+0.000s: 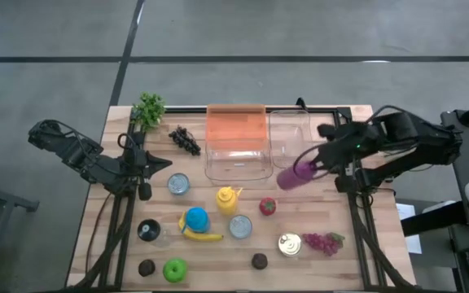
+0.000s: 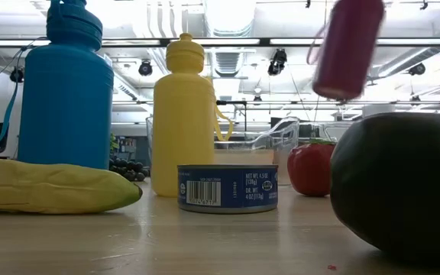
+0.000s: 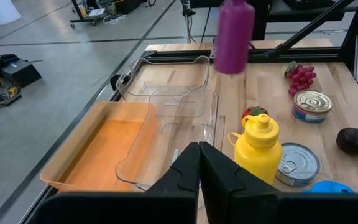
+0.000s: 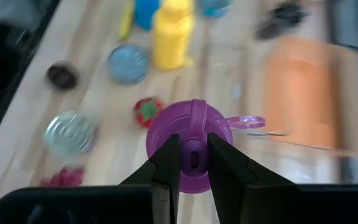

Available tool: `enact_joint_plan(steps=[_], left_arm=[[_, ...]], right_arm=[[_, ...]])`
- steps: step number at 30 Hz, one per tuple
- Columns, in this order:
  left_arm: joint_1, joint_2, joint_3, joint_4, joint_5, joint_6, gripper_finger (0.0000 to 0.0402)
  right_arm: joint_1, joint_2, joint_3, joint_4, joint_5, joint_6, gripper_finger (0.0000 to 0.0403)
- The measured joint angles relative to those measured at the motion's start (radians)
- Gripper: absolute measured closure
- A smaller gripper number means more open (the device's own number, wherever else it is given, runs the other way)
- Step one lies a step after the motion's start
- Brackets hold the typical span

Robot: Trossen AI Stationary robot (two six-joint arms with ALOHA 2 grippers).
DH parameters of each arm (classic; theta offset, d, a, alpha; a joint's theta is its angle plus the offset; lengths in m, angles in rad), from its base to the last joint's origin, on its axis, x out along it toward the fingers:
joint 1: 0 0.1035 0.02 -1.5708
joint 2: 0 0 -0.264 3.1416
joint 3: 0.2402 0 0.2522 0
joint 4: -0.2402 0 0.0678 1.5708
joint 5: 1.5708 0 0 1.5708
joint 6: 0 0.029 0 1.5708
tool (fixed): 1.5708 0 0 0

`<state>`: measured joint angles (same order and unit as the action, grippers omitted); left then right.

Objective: Pick & Place Food Item
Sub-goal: Put the purple water bottle into the right transparent bin

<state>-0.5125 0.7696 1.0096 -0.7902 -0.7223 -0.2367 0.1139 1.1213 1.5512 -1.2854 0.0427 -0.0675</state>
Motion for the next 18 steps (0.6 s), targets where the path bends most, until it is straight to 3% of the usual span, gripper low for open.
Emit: enact_joint_plan(steps=[6, 14, 18], left_arm=[[0.000, 0.000, 0.000, 0.000, 0.000, 0.001, 0.0391], [0.000, 0.000, 0.000, 0.000, 0.000, 0.004, 0.0391], [0.000, 0.000, 0.000, 0.000, 0.000, 0.004, 0.0391]], right_arm=[[-0.064, 0.052, 0.108, -0.029, 0.164, 0.164, 0.0349], [-0.289, 0.169, 0.206, -0.051, 0.165, 0.224, 0.0349], [-0.433, 0.214, 0.243, -0.072, 0.107, 0.219, 0.0349]])
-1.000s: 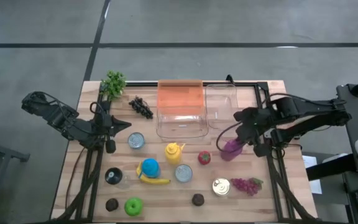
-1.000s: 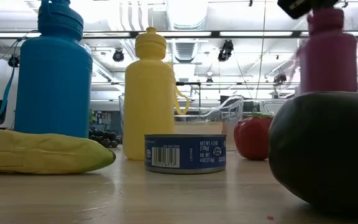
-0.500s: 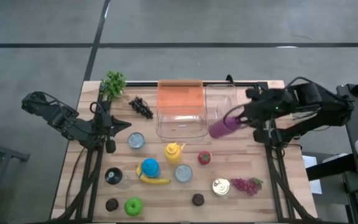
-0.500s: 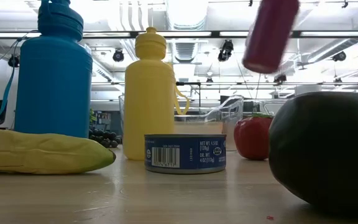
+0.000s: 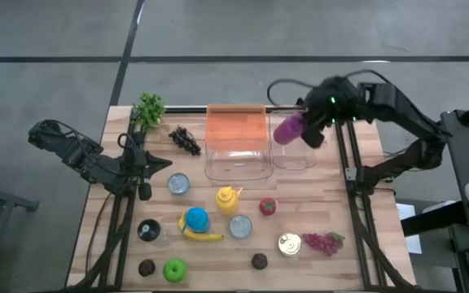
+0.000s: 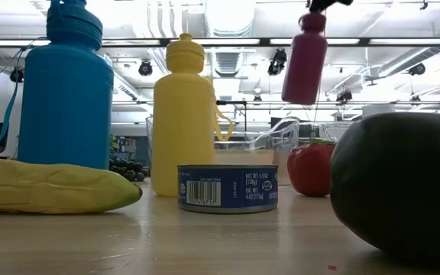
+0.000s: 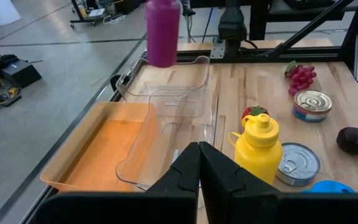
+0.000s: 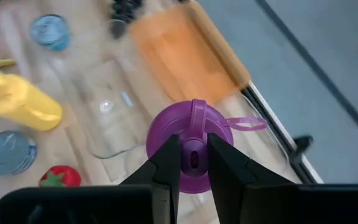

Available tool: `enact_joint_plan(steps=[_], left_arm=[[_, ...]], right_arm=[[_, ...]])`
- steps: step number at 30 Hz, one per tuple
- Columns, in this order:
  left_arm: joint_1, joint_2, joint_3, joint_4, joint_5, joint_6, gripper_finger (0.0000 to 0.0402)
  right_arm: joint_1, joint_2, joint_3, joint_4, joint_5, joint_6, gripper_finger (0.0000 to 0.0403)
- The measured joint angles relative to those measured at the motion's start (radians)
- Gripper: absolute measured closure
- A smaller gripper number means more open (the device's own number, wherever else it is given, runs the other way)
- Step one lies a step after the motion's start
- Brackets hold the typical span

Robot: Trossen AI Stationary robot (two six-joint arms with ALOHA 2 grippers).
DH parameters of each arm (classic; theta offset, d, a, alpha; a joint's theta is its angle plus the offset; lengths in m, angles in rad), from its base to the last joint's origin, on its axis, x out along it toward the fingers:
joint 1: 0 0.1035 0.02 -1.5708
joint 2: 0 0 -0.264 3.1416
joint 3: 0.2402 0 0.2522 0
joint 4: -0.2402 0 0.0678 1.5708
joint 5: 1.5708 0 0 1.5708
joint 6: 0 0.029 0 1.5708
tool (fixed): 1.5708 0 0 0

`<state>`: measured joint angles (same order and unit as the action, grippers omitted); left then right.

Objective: Pick & Place Food Item
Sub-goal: Put the purple water bottle into the right transparent bin

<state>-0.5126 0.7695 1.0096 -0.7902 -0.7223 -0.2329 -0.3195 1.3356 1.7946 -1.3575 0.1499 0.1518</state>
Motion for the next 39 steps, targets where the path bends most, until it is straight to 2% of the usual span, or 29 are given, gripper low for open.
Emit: enact_joint_plan(steps=[5, 12, 18, 31, 39], left_arm=[[0.000, 0.000, 0.000, 0.000, 0.000, 0.000, 0.0391], [0.000, 0.000, 0.000, 0.000, 0.000, 0.000, 0.0391], [0.000, 0.000, 0.000, 0.000, 0.000, -0.003, 0.0391], [0.000, 0.000, 0.000, 0.000, 0.001, -0.003, 0.0391], [0.000, 0.000, 0.000, 0.000, 0.001, -0.004, 0.0391]], right_arm=[[-0.174, 0.016, -0.016, -0.004, -0.094, -0.031, 0.0349], [-0.324, 0.013, -0.105, 0.018, -0.107, -0.081, 0.0349], [-0.374, 0.029, -0.195, 0.113, -0.183, -0.133, 0.0349], [-0.478, 0.136, -0.227, 0.174, -0.177, -0.236, 0.0349], [-0.507, 0.114, -0.330, 0.272, -0.186, -0.263, 0.0349]])
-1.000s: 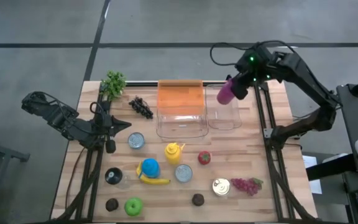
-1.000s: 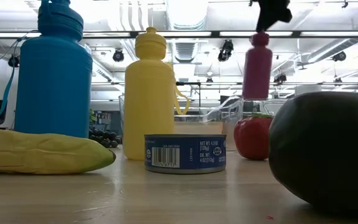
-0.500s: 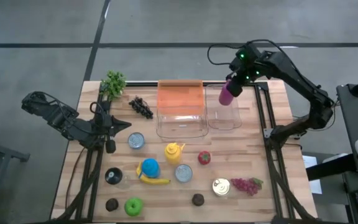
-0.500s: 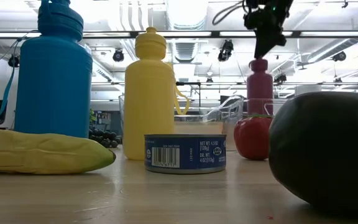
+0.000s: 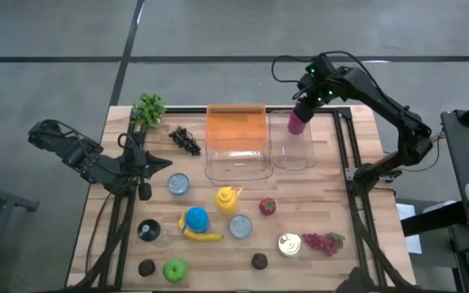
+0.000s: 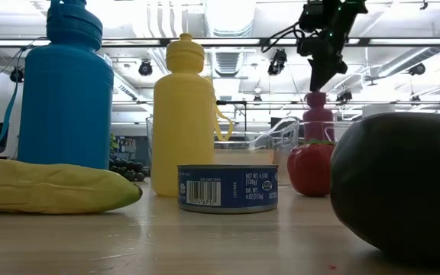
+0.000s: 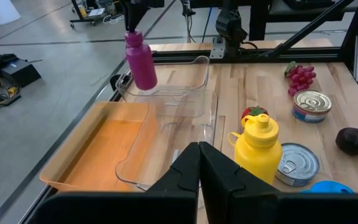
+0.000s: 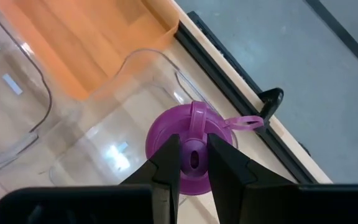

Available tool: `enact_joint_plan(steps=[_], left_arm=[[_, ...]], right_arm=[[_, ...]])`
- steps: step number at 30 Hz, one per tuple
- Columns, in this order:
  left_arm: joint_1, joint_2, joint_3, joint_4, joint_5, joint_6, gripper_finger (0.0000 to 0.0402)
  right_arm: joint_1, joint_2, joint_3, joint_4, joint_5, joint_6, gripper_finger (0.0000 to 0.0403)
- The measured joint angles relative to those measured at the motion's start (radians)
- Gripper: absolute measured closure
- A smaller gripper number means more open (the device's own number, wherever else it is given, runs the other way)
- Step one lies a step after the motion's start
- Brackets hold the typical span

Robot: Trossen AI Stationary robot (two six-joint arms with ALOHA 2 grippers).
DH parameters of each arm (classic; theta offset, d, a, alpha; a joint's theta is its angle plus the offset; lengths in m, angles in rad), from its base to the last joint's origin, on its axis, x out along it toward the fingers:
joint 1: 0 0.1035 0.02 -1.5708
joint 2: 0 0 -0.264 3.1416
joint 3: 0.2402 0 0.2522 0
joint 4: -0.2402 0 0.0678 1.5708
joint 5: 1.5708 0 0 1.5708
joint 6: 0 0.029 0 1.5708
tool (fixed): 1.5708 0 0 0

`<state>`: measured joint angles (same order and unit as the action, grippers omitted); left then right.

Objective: Pick & Place Food Item
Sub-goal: Put the purple water bottle into the right transparent bin

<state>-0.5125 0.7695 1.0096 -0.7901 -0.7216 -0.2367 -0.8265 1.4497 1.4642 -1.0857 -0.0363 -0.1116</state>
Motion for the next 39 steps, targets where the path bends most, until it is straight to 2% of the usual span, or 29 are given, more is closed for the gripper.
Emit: enact_joint_plan(steps=[14, 34, 39], left_arm=[[0.000, 0.000, 0.000, 0.004, 0.000, -0.001, 0.0391], [0.000, 0.000, 0.000, 0.007, 0.000, -0.008, 0.0391], [0.000, 0.000, 0.000, 0.007, 0.000, -0.008, 0.0391]], right_arm=[[-0.010, -0.009, -0.112, 0.097, -0.054, -0.047, 0.0349], [-0.052, -0.028, -0.114, 0.092, -0.076, -0.019, 0.0348], [-0.051, -0.028, -0.114, 0.092, -0.076, -0.015, 0.0325]])
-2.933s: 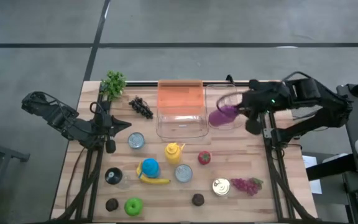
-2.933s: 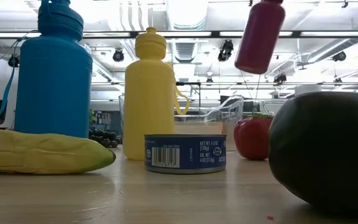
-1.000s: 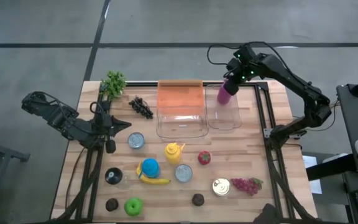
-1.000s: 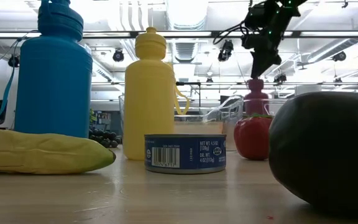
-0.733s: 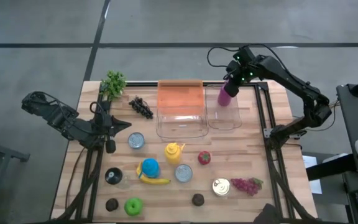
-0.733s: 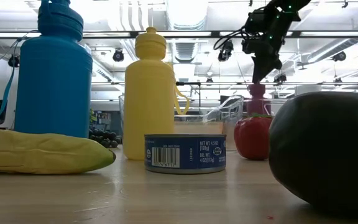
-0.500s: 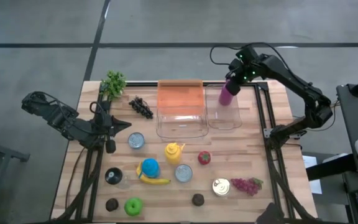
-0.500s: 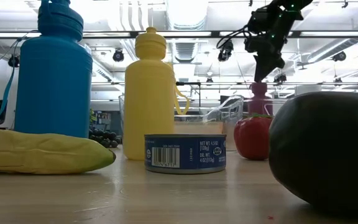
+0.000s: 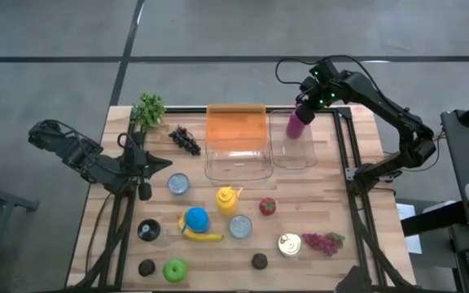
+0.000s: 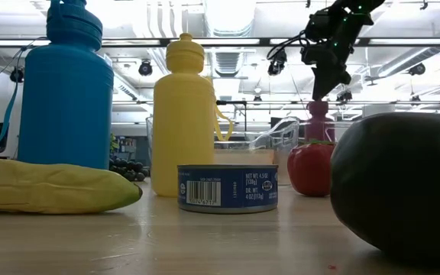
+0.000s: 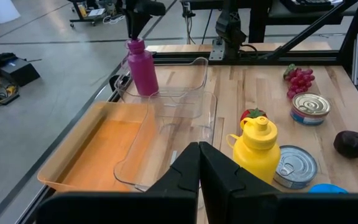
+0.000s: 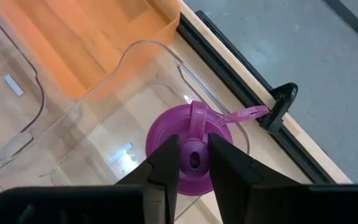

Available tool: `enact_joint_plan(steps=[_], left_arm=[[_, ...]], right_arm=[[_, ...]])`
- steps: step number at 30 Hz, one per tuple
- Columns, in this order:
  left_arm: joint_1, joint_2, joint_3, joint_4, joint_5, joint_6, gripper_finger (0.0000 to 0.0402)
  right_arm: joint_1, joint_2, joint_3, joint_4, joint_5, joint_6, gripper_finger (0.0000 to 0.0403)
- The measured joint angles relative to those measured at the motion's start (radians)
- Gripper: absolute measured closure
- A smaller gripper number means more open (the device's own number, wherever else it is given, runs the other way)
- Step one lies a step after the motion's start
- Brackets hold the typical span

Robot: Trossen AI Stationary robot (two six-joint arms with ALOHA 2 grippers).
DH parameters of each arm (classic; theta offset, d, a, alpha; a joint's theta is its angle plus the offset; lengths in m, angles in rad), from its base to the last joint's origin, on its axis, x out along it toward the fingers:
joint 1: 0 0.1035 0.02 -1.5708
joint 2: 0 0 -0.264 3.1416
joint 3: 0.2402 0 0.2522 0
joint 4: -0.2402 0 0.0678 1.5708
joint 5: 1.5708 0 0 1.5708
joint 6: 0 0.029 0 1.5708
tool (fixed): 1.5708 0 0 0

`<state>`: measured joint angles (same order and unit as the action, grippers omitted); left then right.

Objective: Pick & Place Food Item
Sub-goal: Put the purple water bottle into the right transparent bin, then put the purple grapes into the orange bin

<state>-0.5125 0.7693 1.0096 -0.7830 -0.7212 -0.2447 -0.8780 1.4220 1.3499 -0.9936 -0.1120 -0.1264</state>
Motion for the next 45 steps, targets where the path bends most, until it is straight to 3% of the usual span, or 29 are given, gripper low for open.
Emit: enact_joint_plan(steps=[17, 30, 39, 45], left_arm=[[0.000, 0.000, 0.000, 0.000, 0.000, 0.000, 0.0391], [0.000, 0.000, 0.000, 0.000, 0.000, 0.005, 0.0391], [0.000, 0.000, 0.000, 0.000, 0.000, 0.008, 0.0391], [0.000, 0.000, 0.000, 0.000, 0.000, 0.008, 0.0391]], right_arm=[[0.001, 0.000, -0.017, -0.005, 0.006, 0.003, 0.0221], [0.027, -0.114, 0.134, -0.092, 0.010, -0.030, 0.0211], [0.241, -0.310, 0.116, -0.134, 0.019, 0.029, 0.0241], [0.488, -0.379, 0.077, -0.134, 0.127, 0.053, 0.0274]])
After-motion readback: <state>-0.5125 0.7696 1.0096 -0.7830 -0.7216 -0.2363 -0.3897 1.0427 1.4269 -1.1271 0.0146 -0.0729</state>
